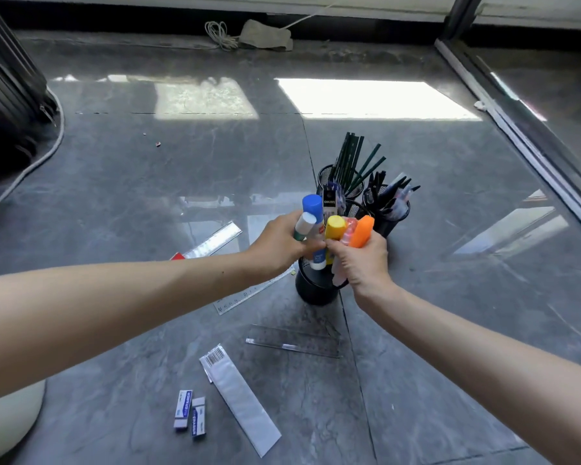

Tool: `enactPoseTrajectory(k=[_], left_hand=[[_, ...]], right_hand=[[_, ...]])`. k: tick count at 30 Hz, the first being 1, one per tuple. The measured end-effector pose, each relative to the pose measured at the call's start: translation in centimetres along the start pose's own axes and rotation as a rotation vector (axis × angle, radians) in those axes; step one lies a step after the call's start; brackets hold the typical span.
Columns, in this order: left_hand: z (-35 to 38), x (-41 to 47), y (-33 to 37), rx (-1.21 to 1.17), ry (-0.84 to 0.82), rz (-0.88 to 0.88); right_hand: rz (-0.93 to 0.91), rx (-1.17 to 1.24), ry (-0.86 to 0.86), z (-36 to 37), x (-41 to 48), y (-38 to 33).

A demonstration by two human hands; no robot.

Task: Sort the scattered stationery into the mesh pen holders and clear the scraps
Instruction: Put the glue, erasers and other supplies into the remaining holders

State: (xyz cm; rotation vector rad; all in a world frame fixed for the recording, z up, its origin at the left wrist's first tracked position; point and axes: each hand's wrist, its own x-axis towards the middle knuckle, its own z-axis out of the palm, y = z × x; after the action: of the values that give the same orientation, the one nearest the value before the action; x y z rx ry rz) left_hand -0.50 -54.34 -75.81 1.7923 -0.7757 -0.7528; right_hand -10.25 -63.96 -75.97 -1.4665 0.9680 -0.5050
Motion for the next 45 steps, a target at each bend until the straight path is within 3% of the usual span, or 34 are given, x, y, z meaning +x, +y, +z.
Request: enactPoseTrajectory(k=[11, 16, 21, 26, 32, 45], left_hand=[[1.0, -0.5, -1.0, 0.157, -0.004, -0.049], [1.8, -0.2, -1.0, 0.420, 0.006, -0.056], [1.8, -0.2, -0.3, 0.350, -0.012, -0.035], [2.0, -0.1, 0.3, 0.211, 0.116, -0.095], [1.6, -0.3, 0.9, 0.203, 0.188, -0.050], [1.7, -1.1, -0.2, 0.247, 0.021, 0.007]], right_hand=[[-0.119, -0.036, -0.075, 0.3, 0.0, 1.8], [-0.183, -0.103, -0.066, 0.3, 0.1, 2.4], [-0.135, -0.069, -0.090, 0.0, 0.5, 2.2], [-0.102, -0.061, 0.003, -0.5, 1.6, 2.2], [-0.092, -0.067, 0.011, -0.8, 1.6, 2.0], [-0.164, -0.190, 0.032, -1.1, 1.1, 1.9]])
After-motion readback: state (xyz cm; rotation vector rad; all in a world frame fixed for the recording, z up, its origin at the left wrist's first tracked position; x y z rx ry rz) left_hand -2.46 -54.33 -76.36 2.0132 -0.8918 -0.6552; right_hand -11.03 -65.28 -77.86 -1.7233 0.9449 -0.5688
